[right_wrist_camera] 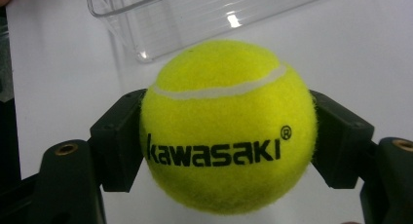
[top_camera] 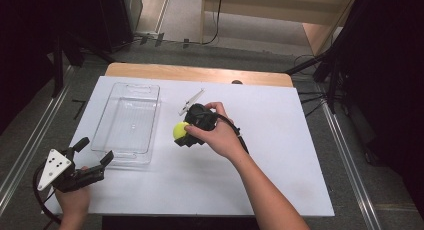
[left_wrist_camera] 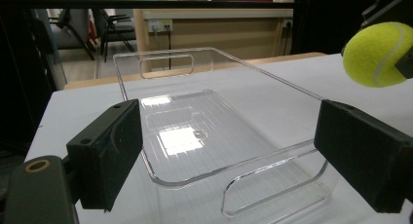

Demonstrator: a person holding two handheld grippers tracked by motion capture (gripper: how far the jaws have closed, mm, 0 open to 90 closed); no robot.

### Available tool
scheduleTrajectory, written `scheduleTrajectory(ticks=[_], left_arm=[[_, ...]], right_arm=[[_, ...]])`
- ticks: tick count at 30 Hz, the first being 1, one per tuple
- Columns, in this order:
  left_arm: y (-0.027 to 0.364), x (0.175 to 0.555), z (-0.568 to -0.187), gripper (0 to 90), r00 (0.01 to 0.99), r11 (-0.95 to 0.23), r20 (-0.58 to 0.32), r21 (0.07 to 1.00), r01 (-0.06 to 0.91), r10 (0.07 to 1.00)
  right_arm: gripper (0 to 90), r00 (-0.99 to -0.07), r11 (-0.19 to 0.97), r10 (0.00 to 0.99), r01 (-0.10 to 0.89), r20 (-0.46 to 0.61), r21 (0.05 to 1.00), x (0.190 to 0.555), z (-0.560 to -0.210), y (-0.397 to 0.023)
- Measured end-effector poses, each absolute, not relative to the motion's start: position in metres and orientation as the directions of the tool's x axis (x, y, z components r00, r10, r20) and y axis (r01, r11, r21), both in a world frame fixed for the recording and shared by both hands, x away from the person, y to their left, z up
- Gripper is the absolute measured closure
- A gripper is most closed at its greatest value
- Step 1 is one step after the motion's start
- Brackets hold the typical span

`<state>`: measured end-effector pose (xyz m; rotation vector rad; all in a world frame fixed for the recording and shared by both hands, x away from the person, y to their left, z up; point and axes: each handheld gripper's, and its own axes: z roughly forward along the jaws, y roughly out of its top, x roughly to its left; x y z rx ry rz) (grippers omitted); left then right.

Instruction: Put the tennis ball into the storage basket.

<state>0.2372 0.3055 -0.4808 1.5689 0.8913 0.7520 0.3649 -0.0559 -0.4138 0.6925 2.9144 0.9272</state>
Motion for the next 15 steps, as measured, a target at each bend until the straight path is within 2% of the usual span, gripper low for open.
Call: scheduleTrajectory(ticks=[15], left_arm=[[0.308,0.237,-0.48,11.1,0.512,-0.082,-0.003,0.986,0.143,0.859]], right_arm=[[23.4,-0.911,0.733,0.393,0.392,0.125,0.556,0.367,-0.409,-0.04]])
